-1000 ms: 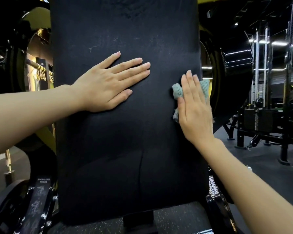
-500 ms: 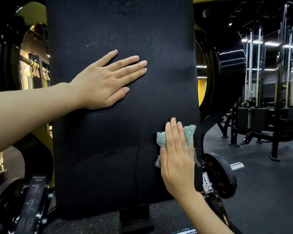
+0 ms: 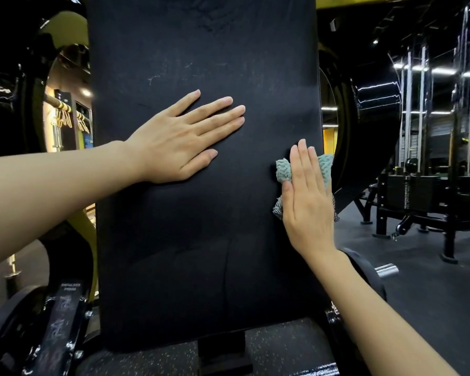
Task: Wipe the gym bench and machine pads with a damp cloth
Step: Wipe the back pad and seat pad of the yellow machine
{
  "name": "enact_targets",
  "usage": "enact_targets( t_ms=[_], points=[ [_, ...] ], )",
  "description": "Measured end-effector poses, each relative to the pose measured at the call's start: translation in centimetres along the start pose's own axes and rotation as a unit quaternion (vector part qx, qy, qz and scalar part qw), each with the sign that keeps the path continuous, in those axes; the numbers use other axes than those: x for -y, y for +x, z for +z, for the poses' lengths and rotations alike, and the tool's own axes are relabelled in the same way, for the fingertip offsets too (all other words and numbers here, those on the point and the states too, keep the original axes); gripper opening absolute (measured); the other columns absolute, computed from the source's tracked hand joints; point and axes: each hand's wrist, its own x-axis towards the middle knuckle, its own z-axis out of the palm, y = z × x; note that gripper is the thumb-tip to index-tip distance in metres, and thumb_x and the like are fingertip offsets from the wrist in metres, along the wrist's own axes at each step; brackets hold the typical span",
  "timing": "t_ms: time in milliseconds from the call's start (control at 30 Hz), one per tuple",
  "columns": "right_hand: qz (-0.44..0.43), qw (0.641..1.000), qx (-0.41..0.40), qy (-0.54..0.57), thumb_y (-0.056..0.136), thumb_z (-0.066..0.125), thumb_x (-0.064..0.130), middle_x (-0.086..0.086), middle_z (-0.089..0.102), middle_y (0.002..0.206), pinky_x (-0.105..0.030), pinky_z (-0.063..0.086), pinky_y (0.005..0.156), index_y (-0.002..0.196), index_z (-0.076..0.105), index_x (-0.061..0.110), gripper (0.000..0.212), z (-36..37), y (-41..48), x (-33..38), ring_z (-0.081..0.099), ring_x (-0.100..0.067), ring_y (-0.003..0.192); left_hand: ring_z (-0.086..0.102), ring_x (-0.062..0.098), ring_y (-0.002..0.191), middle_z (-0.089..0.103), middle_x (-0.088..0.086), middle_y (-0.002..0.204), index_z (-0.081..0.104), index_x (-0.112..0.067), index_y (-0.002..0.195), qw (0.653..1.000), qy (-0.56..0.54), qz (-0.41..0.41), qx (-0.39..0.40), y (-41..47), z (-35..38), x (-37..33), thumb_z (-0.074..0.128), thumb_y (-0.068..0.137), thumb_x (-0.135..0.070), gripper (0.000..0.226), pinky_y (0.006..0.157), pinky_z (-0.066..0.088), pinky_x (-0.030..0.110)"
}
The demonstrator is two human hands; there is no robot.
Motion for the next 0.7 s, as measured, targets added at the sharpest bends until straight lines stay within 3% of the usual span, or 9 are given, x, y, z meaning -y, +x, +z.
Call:
enact_targets(
  t_ms=[167, 333, 467, 700],
  points=[
    [0.023, 1.0, -0.009, 0.001, 0.103, 0.027, 0.026, -0.004, 0.021, 0.163, -0.051, 0.023, 0.119, 0.155, 0.025, 0.009, 0.054, -0.1, -3.5, 0.9, 0.012, -0.016, 0.152, 0.01, 0.021, 0.153, 0.013, 0.002, 0.166, 0.016, -0.013, 0.158, 1.0, 0.004, 0.016, 0.006, -0.1, -0.1, -0.3, 0.019, 0.102, -0.037, 0.061, 0.123, 0.012, 0.05],
    [0.043, 0.999, 0.005, 0.007, 0.102, 0.031, 0.023, -0.004, 0.024, 0.162, -0.036, 0.012, 0.123, 0.154, 0.027, 0.008, 0.054, 0.0, -9.2, 2.1, 0.015, -0.018, 0.152, 0.01, 0.02, 0.153, 0.013, 0.001, 0.166, 0.016, -0.014, 0.158, 1.0, -0.003, 0.029, 0.009, -0.2, -0.1, -0.7, 0.019, 0.102, -0.037, 0.061, 0.123, 0.01, 0.048],
    [0.024, 0.999, 0.021, -0.002, 0.101, 0.03, 0.022, -0.005, 0.025, 0.162, -0.042, 0.022, 0.118, 0.153, 0.027, 0.008, 0.053, 0.3, -12.8, 2.3, 0.018, -0.02, 0.151, 0.009, 0.02, 0.153, 0.011, 0.002, 0.166, 0.015, -0.014, 0.158, 0.999, -0.005, 0.046, 0.013, -0.2, 0.0, -1.2, 0.02, 0.103, -0.037, 0.061, 0.123, 0.01, 0.047],
    [0.024, 1.0, 0.012, 0.015, 0.103, 0.029, 0.023, -0.004, 0.024, 0.162, -0.037, 0.016, 0.122, 0.154, 0.026, 0.01, 0.053, -0.3, -8.9, 0.2, 0.018, -0.019, 0.151, 0.006, 0.018, 0.154, 0.009, 0.001, 0.166, 0.013, -0.014, 0.159, 0.998, -0.018, 0.063, 0.012, -0.3, 0.5, -2.2, 0.022, 0.102, -0.038, 0.062, 0.124, 0.007, 0.046]
  ],
)
